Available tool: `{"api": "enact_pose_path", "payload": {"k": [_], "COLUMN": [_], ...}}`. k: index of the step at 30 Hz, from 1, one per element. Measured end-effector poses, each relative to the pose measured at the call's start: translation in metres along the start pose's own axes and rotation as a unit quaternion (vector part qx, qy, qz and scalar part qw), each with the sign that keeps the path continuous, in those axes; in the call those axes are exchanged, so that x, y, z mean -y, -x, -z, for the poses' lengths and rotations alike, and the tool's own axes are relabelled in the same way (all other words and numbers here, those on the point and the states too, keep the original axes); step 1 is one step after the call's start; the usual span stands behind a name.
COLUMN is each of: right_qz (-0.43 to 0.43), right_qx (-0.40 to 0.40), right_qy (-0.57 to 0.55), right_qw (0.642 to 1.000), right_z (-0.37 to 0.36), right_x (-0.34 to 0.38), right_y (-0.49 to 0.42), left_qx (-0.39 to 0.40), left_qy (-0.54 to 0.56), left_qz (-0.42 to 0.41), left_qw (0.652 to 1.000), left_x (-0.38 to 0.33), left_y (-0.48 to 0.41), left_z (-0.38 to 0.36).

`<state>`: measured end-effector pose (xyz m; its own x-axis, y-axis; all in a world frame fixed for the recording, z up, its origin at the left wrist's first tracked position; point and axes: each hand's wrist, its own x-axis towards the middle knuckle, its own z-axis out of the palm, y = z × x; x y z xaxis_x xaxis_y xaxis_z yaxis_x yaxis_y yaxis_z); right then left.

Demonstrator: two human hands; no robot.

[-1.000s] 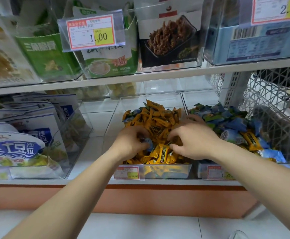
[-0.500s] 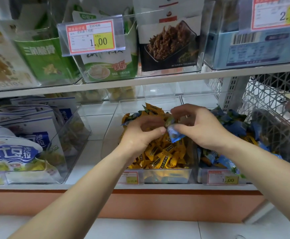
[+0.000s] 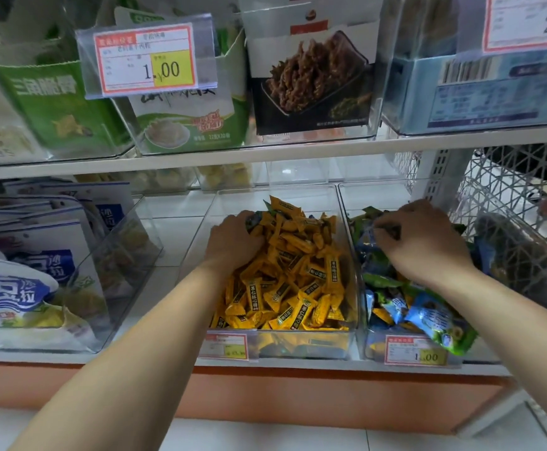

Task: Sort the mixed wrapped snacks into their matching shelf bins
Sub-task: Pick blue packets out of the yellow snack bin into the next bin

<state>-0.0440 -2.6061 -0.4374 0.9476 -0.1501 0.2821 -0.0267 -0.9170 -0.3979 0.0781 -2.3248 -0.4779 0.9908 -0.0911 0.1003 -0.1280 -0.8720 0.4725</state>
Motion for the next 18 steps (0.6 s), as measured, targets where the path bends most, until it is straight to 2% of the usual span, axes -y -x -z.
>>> {"api": "enact_pose_path", "payload": {"k": [5,9,12,15,18], "right_qz": [0.009,0.053,0.088,0.121,0.164], "right_qx": [-0.047,-0.049,-0.046,-0.024,0.03], "right_qy": [0.029,0.008,-0.002,-0.009,-0.022], "right_qw": [0.998,0.997,0.995,0.992,0.986], "right_z": [-0.002,-0.009,-0.013,-0.015,-0.022], "right_x": [0.024,0.04,0.052,0.065,0.078], "right_y": [0.002,0.004,0.005,0.006,0.009], "left_qx": [0.045,-0.003,-0.001,0.02,0.002], "left_qy": [0.068,0.106,0.147,0.17,0.226], "left_qz": [-0.026,-0.056,-0.084,-0.068,-0.042], "left_qw": [0.996,0.993,0.986,0.983,0.973], "left_x": [0.002,-0.004,-0.01,-0.01,-0.012], "left_y": [0.01,0.024,0.039,0.054,0.069], "left_z": [0.004,0.008,0.017,0.026,0.037]}}
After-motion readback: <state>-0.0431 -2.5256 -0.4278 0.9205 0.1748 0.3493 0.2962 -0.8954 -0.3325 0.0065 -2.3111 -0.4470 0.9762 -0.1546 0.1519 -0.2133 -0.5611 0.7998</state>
